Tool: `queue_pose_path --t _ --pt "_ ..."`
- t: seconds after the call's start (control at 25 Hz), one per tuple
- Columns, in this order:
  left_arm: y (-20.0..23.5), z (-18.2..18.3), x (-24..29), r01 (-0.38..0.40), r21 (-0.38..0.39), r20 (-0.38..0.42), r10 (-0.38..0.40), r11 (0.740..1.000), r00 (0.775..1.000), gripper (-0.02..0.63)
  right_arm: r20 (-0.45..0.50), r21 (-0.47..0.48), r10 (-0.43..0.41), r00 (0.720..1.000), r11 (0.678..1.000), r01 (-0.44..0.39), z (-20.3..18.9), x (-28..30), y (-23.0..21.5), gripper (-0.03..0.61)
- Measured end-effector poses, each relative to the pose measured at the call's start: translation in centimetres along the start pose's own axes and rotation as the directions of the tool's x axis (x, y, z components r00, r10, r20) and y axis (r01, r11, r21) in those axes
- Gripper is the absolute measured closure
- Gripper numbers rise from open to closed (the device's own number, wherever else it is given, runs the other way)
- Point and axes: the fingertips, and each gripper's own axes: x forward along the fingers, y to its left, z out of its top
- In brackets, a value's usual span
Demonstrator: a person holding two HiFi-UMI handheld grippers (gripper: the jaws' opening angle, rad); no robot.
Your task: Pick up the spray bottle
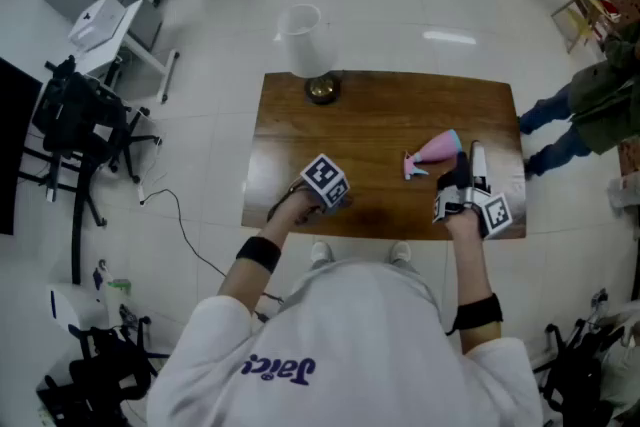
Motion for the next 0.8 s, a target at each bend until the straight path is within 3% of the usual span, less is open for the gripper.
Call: queue_pose_path --t 0.32,0.56,0.68,0.8 --pt "0.4 2.2 -0.4 -0.007 0.002 0.014 0.007 1.0 1.0 0.382 0.014 -0.073 -0.059 0.998 0.996 0.06 3.4 -0.4 -2.3 0.224" --pt "0.3 3.4 -0.1 0.006 -0.007 0.018 -0.006 1.0 1.0 0.382 -0.047 -0.221 -0.127 0.991 0.969 0.113 5.2 1.0 -4.4 0.224" --pt "0.3 4.3 0.0 0.008 -0.017 0.023 -0.008 1.0 1.0 0.382 -0.149 -0.369 -0.157 0.976 0.925 0.092 5.4 2.5 -4.8 0.224" --pt "1.0 4.9 0.2 0.01 -0.032 0.023 -0.01 0.999 1.0 0.382 -0.327 -0.56 -0.223 0.918 0.828 0.002 4.1 5.1 -5.4 0.224"
